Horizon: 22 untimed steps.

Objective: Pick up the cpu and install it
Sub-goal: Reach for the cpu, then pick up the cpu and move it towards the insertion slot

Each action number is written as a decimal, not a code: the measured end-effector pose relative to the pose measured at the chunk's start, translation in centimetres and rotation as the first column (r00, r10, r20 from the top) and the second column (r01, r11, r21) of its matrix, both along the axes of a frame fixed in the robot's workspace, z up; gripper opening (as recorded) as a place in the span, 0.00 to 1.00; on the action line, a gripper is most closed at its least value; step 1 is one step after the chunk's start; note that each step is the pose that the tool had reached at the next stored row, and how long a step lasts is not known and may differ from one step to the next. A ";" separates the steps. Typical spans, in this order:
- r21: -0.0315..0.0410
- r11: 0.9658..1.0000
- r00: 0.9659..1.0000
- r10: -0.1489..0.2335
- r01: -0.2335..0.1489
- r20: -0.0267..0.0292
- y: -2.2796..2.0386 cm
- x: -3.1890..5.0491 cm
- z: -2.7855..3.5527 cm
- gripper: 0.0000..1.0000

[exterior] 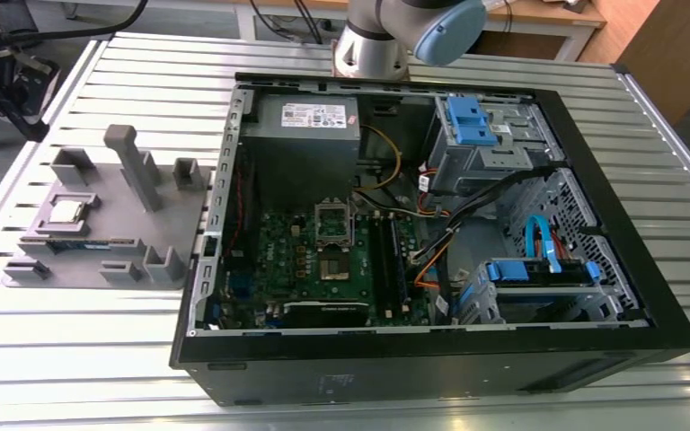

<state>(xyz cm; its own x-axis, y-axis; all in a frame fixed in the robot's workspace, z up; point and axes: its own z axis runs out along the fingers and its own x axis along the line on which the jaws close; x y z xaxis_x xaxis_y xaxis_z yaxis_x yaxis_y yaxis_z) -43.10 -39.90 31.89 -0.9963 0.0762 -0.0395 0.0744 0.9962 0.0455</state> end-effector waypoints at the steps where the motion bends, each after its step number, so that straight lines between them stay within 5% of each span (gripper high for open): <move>1: 0.000 1.000 1.000 0.000 0.000 0.000 0.00 0.00 -0.01 0.11; 4: 0.000 1.000 1.000 0.000 0.000 0.000 0.00 -0.11 -0.58 0.11; 15: 0.000 1.000 1.000 0.000 0.000 0.000 -0.01 -0.25 -0.82 0.11; 22: 0.000 1.000 1.000 0.000 0.000 0.000 -0.18 -0.88 -1.93 0.11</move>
<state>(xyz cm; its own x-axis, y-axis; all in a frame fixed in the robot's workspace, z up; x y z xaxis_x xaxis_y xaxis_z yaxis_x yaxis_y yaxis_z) -43.98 -40.08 29.96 -0.9963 0.0762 -0.0395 0.0744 0.9962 0.0454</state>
